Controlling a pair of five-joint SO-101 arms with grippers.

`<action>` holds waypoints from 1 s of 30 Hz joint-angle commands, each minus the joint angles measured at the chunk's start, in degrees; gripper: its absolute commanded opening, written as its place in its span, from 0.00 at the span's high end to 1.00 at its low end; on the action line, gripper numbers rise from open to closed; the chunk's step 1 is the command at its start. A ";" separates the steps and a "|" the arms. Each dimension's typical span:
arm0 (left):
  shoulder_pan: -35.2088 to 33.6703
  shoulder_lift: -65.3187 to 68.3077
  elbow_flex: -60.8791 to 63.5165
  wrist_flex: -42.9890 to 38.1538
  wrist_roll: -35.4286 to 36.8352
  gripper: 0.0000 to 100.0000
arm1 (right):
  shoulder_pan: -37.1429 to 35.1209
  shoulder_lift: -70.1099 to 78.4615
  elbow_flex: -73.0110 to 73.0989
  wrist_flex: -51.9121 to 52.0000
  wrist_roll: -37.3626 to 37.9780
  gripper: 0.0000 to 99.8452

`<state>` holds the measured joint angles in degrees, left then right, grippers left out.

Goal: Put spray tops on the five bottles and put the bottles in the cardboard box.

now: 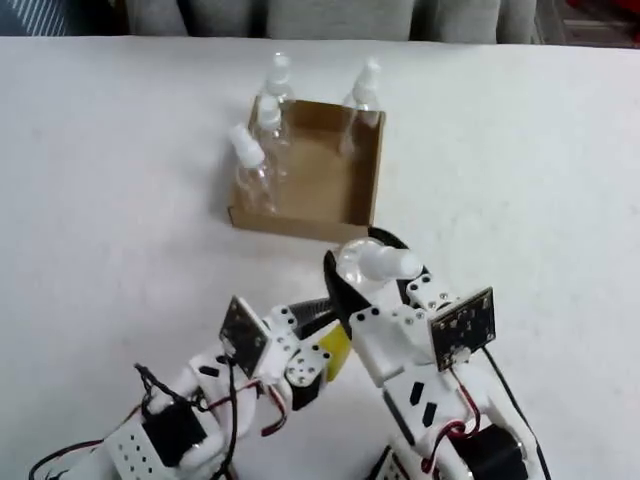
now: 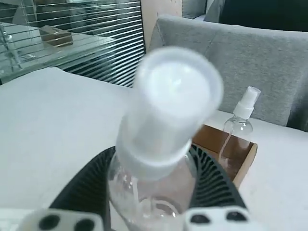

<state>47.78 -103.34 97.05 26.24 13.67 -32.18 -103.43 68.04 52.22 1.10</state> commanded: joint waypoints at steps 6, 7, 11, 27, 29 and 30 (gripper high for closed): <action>-2.77 -0.75 -0.53 3.60 -2.73 0.98 | 2.59 1.01 4.04 -10.24 0.88 0.99; -3.65 -0.75 -0.79 4.48 -4.04 0.98 | 3.30 1.01 4.57 -11.91 0.88 0.99; -7.96 -0.75 -0.70 7.38 -5.98 0.98 | 5.05 1.01 6.33 -17.36 0.88 0.99; -39.52 -0.75 0.00 18.37 -11.43 0.98 | 9.10 25.80 7.74 -42.15 0.62 0.99; -43.65 -0.75 0.00 20.22 -13.71 0.98 | 9.45 29.67 7.74 -45.67 0.62 0.99; -45.32 -0.75 0.00 21.10 -14.59 0.98 | 9.71 31.78 7.74 -47.60 0.62 0.99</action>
<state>9.98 -103.43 97.14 44.18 3.21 -23.47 -76.53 76.57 10.11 1.63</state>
